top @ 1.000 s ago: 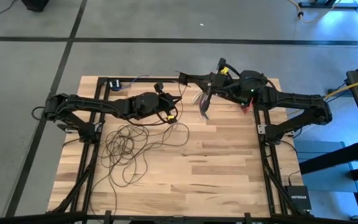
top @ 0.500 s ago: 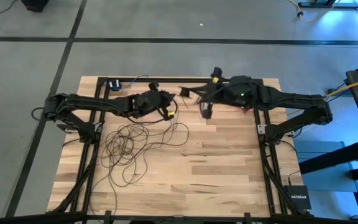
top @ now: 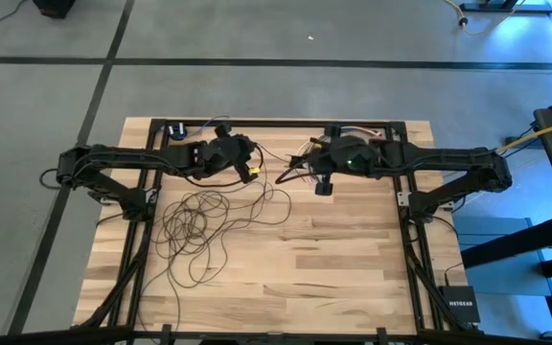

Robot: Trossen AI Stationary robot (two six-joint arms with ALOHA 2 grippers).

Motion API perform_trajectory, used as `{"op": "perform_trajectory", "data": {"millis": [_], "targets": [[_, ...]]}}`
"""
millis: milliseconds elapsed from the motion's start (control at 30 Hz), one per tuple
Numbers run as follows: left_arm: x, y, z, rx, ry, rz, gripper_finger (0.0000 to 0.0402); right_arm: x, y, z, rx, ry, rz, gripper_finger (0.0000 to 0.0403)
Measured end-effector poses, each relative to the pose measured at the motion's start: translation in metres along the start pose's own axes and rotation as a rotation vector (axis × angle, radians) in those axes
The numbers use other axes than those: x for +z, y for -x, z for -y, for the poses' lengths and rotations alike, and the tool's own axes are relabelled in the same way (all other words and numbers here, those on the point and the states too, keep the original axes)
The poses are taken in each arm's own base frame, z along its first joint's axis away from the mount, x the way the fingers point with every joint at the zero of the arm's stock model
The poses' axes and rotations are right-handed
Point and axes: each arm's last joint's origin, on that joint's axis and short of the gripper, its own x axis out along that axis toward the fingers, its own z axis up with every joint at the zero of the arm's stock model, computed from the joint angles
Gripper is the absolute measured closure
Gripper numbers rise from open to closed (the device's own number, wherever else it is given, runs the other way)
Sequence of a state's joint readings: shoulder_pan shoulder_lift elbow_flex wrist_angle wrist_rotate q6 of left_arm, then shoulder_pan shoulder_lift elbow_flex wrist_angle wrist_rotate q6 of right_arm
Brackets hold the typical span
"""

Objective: Coiling cords

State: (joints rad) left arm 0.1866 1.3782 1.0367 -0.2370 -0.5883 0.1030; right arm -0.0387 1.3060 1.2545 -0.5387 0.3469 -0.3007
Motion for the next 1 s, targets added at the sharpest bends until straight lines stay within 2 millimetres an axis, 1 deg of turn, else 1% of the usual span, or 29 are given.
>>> {"op": "perform_trajectory", "data": {"millis": [100,267,333,400,467,600,733,867,1000], "targets": [[-0.006,-0.006,-0.005,0.021,0.027,-0.034,0.0402,0.004,0.002,0.001,-0.001,-0.022,0.04,0.04],[-0.021,-0.018,-0.013,0.049,0.047,-0.067,0.0401,0.016,0.004,0.005,0.004,-0.062,0.171,0.04],[-0.023,-0.02,-0.016,0.055,0.055,-0.072,0.0401,0.017,0.004,0.005,0.018,-0.061,0.183,0.04],[-0.022,-0.018,-0.018,0.058,0.065,-0.067,0.0401,0.013,0.003,0.004,0.024,-0.049,0.147,0.04],[-0.021,-0.014,-0.018,0.057,0.066,-0.055,0.0401,0.007,0.003,0.002,0.024,-0.03,0.082,0.04],[-0.013,0.003,-0.014,0.04,0.069,0.009,0.0401,-0.005,-0.001,-0.001,-0.017,0.004,-0.026,0.04],[-0.004,0.02,-0.007,-0.013,0.069,0.095,0.0401,-0.016,-0.007,-0.005,-0.063,0.035,-0.081,0.04],[0.004,0.03,0.003,-0.081,0.055,0.175,0.0401,-0.026,-0.019,-0.011,-0.116,0.055,-0.119,0.04],[0.009,0.036,0.01,-0.102,0.028,0.228,0.0401,-0.036,-0.033,-0.013,-0.164,0.076,-0.151,0.04]]}}
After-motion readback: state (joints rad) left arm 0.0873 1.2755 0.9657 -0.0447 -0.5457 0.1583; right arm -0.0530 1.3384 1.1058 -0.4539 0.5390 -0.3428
